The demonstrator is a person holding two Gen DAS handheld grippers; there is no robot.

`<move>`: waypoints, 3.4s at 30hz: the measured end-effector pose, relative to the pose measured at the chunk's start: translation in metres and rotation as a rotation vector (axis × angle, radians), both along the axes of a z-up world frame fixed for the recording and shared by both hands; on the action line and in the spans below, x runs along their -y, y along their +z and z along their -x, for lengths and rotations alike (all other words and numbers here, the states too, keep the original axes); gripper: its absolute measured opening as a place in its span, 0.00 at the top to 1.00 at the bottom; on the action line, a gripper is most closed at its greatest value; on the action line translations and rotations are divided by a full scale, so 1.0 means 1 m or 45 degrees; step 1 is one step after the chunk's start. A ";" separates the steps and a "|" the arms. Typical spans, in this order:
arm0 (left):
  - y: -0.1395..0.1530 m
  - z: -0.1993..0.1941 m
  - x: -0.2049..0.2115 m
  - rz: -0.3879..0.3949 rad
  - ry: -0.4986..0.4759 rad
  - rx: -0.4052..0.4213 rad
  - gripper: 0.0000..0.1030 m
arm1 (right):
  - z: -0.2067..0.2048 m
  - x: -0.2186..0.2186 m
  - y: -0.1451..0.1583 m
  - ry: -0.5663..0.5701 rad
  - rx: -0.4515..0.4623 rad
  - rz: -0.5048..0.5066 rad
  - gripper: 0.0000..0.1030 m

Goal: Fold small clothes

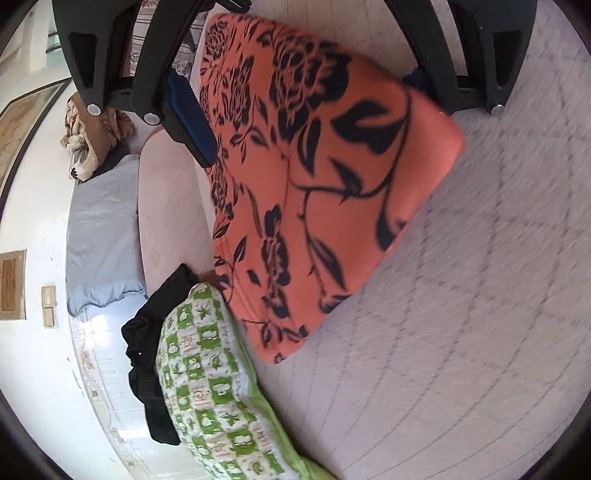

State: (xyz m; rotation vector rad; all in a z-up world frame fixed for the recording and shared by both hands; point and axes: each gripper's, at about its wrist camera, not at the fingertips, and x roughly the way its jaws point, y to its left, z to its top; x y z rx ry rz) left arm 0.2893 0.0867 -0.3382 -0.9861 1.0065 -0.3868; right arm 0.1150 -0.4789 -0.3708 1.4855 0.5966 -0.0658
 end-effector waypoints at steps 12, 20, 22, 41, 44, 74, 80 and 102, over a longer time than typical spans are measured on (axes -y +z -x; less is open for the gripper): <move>-0.007 -0.017 0.021 -0.216 -0.030 0.056 0.78 | -0.067 -0.009 0.011 0.103 -0.046 0.323 0.73; 0.013 0.016 0.009 -0.200 -0.048 0.116 0.81 | -0.034 -0.042 0.064 0.127 -0.038 0.799 0.80; 0.017 0.038 0.002 -0.220 -0.064 0.111 0.81 | -0.016 -0.047 0.071 0.150 -0.040 0.794 0.80; -0.016 0.123 -0.053 -0.028 -0.068 -0.055 0.66 | 0.167 -0.027 0.131 0.021 -0.371 0.808 0.34; -0.008 0.126 -0.048 -0.132 -0.069 0.010 0.67 | 0.146 -0.050 0.162 0.122 -0.220 0.926 0.40; 0.111 0.174 0.098 -0.941 -0.445 0.642 0.76 | 0.061 -0.043 0.064 0.561 0.029 0.322 0.76; 0.106 0.215 0.223 -1.172 -0.746 0.827 0.74 | 0.074 -0.006 0.066 0.491 0.144 0.141 0.35; 0.083 0.155 0.121 -0.996 -0.690 0.319 0.28 | 0.032 -0.074 0.067 0.670 -0.019 0.498 0.67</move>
